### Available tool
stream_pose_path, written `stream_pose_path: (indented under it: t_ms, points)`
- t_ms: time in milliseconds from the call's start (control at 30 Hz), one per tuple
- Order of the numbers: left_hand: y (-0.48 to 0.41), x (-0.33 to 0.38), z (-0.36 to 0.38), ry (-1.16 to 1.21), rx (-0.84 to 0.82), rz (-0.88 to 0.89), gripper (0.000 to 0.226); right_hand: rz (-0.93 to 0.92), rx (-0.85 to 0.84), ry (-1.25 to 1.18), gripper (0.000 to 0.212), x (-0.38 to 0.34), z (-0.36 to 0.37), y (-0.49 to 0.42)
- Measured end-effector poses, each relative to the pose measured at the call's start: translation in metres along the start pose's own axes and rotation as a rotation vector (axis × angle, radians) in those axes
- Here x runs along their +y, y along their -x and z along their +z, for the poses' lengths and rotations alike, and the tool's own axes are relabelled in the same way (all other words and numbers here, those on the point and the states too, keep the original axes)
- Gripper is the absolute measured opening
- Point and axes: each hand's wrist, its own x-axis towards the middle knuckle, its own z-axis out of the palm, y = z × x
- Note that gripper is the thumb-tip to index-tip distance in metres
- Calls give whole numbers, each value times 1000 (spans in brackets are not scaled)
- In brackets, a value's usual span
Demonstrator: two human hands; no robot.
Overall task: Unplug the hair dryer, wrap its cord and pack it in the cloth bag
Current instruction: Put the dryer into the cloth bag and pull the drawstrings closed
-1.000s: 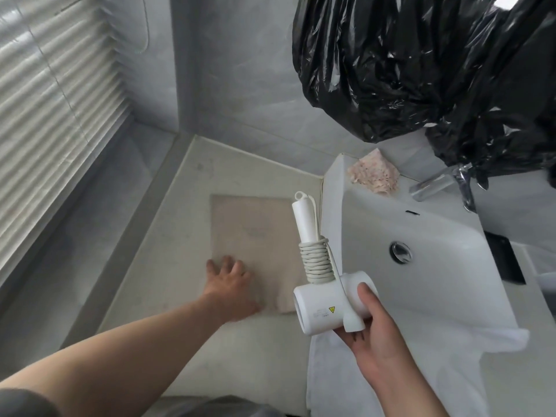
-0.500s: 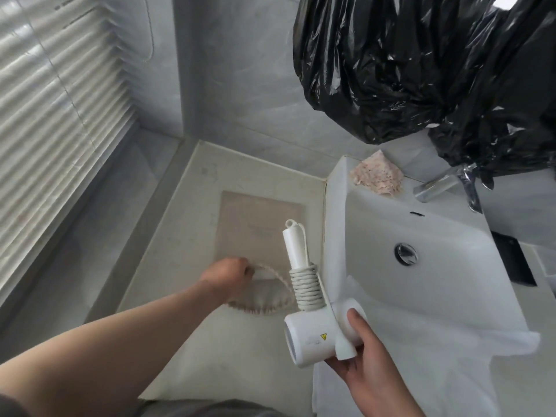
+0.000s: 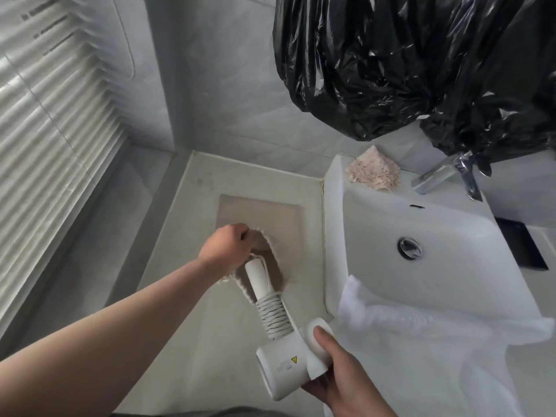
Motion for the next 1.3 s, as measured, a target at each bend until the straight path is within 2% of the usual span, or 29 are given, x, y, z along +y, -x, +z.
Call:
stream_pose_path:
  t_ms: [133, 300, 467, 600, 833, 1100, 1233, 1300]
  points:
    - [15, 3, 2, -137, -10, 176, 30, -11, 23, 4, 32, 1, 9, -15]
    - [30, -5, 10, -229, -82, 377, 11, 7, 15, -101, 39, -5, 25, -41]
    - [45, -7, 16, -243, -127, 401, 7, -13, -4, -171, 36, -18, 40, -60]
    - [56, -12, 22, -232, -124, 393, 12, -37, 11, -190, 41, -25, 49, -78]
    - [66, -16, 36, -225, -115, 381, 17, -17, -64, -377, 37, -27, 66, -95]
    - [63, -20, 34, -224, -189, 319, 21, 24, -137, -195, 48, -21, 71, -115]
    - [64, -29, 33, -206, -215, 305, 24, 80, -124, -31, 59, -20, 68, -120]
    - [65, -35, 32, -183, -219, 285, 26, 112, -87, 143, 70, -21, 64, -120]
